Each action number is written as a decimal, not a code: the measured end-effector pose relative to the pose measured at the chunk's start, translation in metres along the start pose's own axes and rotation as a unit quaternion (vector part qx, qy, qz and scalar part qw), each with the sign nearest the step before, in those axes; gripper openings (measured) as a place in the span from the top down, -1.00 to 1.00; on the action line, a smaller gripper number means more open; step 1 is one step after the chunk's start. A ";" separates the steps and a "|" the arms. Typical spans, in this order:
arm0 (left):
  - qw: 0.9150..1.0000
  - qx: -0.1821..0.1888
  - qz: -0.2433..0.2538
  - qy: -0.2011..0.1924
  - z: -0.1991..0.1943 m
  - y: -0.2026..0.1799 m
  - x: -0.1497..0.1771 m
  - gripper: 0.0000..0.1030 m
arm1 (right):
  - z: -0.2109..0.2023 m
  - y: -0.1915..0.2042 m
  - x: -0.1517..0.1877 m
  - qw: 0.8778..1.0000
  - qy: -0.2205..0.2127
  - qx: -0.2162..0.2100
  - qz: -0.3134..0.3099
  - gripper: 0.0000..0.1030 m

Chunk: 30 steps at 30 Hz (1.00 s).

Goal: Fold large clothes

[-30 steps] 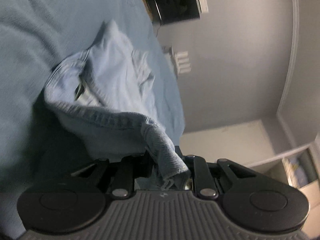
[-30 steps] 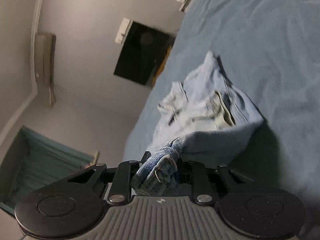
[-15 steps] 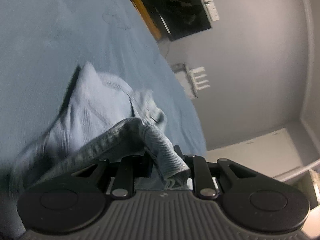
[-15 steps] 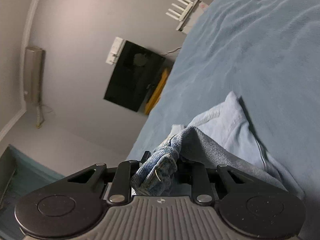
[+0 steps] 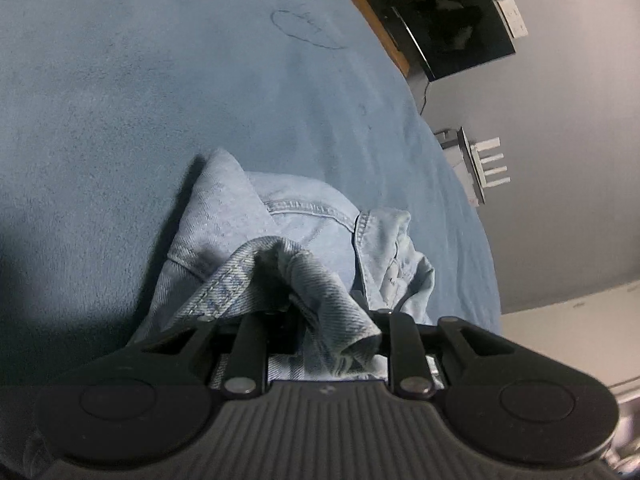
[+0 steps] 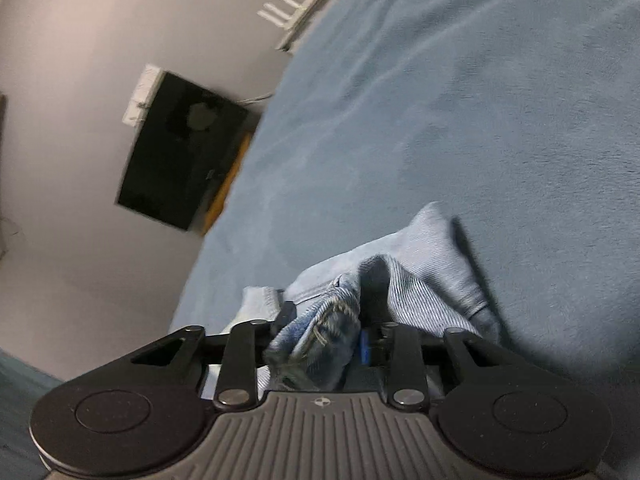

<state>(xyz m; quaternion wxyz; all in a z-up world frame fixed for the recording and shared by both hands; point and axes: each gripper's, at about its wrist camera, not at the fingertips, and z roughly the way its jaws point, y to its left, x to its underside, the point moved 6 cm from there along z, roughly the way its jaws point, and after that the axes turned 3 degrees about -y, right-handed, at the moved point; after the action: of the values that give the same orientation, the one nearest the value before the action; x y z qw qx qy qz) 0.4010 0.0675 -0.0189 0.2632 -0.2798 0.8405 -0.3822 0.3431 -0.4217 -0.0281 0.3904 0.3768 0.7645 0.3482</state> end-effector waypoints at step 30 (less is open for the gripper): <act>0.881 -0.188 0.421 -0.103 -0.016 0.010 0.115 -0.44 | -0.002 -0.033 0.068 0.914 -0.087 0.180 -0.353 -0.43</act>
<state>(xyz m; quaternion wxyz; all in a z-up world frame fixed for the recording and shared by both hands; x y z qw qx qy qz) 0.3063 0.0038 -0.0441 0.4269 0.0183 0.9033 -0.0386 0.3037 -0.3798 -0.0771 0.4781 0.1753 0.8606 0.0098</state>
